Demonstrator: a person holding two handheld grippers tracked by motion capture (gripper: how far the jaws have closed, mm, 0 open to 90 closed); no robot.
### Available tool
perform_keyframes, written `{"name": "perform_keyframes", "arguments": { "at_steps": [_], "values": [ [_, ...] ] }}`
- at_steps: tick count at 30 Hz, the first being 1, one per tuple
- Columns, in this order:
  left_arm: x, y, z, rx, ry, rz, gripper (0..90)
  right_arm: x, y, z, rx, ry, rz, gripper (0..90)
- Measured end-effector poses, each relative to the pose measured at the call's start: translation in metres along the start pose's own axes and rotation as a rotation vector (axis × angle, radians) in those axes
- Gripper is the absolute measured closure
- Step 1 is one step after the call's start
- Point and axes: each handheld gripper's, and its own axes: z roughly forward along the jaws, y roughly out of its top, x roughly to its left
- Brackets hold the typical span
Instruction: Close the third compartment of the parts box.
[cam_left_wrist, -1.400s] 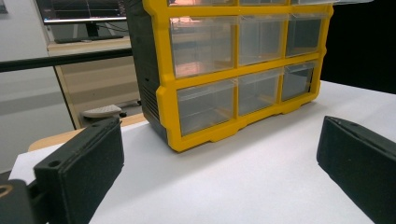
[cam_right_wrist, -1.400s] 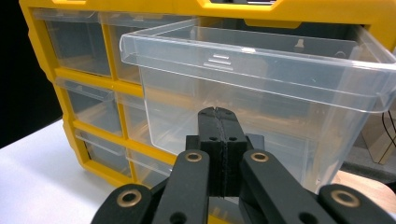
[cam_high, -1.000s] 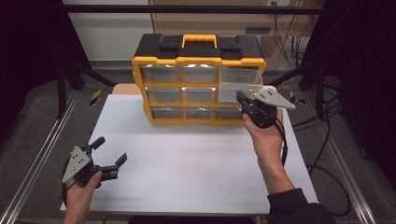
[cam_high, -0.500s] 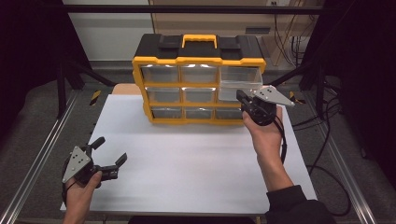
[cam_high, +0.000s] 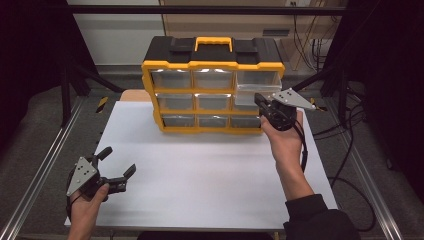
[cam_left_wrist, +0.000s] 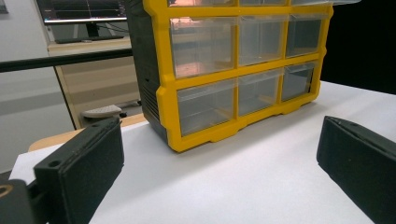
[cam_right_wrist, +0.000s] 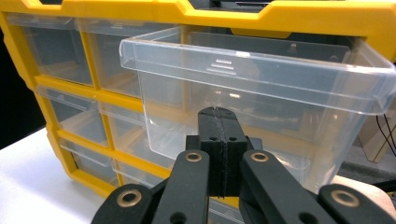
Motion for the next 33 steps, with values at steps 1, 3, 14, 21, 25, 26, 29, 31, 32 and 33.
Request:
{"name": "perform_keyframes", "arguments": {
  "at_steps": [1,3,14,21,25,26,29,31,32,33],
  "values": [
    [0.000,0.000,0.000,0.001,0.000,-0.001,0.5,-0.001,0.000,0.001,-0.001,-0.001,0.001,90.0],
    [0.000,0.000,0.000,0.000,0.001,0.000,0.5,-0.002,-0.001,0.003,0.002,-0.003,0.004,90.0],
    [0.001,0.000,0.000,-0.003,0.000,-0.003,0.7,-0.005,-0.002,0.011,0.001,-0.010,0.013,90.0],
    [0.001,0.000,0.000,-0.002,0.003,-0.003,0.7,-0.006,-0.002,0.013,-0.005,-0.007,0.023,90.0],
    [0.001,0.000,0.000,-0.003,0.004,-0.005,0.7,-0.007,-0.002,0.015,-0.005,-0.010,0.029,90.0],
    [0.001,0.000,0.000,-0.003,0.004,-0.005,0.7,-0.008,-0.002,0.015,-0.004,-0.009,0.030,90.0],
    [0.001,0.000,0.000,-0.003,0.005,-0.007,0.7,-0.008,-0.001,0.017,-0.002,-0.011,0.032,90.0],
    [0.001,0.000,0.000,-0.002,0.005,-0.008,0.7,-0.009,-0.001,0.018,-0.003,-0.013,0.036,90.0],
    [0.001,0.000,0.000,-0.002,0.006,-0.009,0.7,-0.009,-0.001,0.018,-0.003,-0.014,0.036,90.0],
    [0.001,0.000,0.000,-0.002,0.005,-0.009,0.7,-0.009,-0.001,0.019,-0.002,-0.014,0.035,90.0]
  ]
}}
